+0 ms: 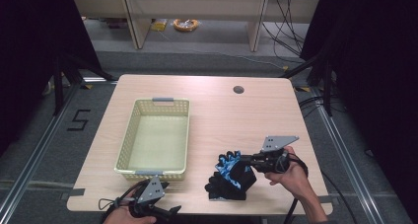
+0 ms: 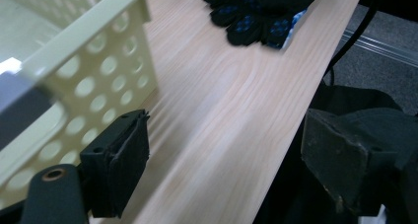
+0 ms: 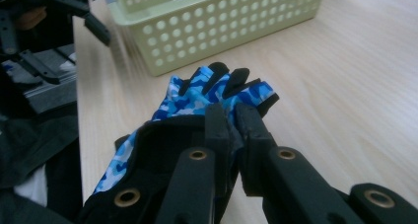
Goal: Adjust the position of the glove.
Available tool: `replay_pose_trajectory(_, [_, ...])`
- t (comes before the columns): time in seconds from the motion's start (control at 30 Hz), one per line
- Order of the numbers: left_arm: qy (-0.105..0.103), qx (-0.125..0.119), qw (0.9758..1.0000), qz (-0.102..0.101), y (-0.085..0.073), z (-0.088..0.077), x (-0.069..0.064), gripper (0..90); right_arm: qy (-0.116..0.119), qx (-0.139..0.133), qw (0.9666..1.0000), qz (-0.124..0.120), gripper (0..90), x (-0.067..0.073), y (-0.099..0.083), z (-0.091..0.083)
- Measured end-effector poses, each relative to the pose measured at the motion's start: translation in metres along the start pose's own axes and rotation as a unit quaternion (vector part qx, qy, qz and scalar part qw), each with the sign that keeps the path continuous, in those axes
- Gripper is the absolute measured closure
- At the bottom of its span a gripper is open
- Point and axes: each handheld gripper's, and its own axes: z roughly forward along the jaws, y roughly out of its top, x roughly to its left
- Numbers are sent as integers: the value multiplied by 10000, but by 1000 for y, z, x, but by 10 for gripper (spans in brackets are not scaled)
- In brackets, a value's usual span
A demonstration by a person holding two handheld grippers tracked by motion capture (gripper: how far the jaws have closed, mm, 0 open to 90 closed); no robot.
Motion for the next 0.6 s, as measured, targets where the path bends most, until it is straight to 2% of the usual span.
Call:
replay_pose_trajectory(0.07, [-33,-80,10000,-20,4,4,-3,182,129,59,9999,-65,855,2,0,6])
replay_pose_trajectory(0.1, [-10,-50,9999,118,6,4,-1,185,158,73,9996,-213,855,2,0,9])
replay_pose_trajectory(0.17, [-20,-65,10000,48,10,6,-2,187,351,165,9989,-263,855,5,1,16])
replay_pose_trajectory(0.2, [-5,-82,9999,86,11,7,-2,190,431,194,9981,-402,855,5,1,20])
replay_pose_trajectory(0.23, [-3,-98,9998,156,12,7,-1,192,481,228,9978,-405,855,6,2,23])
replay_pose_trajectory(0.27, [9,-43,9998,201,14,8,-1,194,589,275,9966,-506,855,6,2,27])
replay_pose_trajectory(0.3, [-31,-170,9998,18,14,11,-4,196,630,315,9962,-517,855,7,3,29])
replay_pose_trajectory(0.33, [-67,-84,9998,164,16,11,-3,198,695,305,9954,-579,855,6,3,33])
replay_pose_trajectory(0.4, [-68,-66,9998,154,17,14,-5,202,852,360,9933,-689,855,6,4,39])
replay_pose_trajectory(0.47, [-86,-57,9998,176,20,17,-7,206,953,433,9918,-729,855,3,5,41])
replay_pose_trajectory(0.5, [-83,-66,9995,285,21,19,-7,207,985,458,9916,-707,855,3,5,42])
replay_pose_trajectory(0.57, [-169,-45,9995,269,24,22,-9,213,1070,397,9903,-797,855,0,6,44])
replay_pose_trajectory(0.6, [-145,-25,9995,277,25,24,-10,214,1087,457,9901,-764,854,-1,6,42])
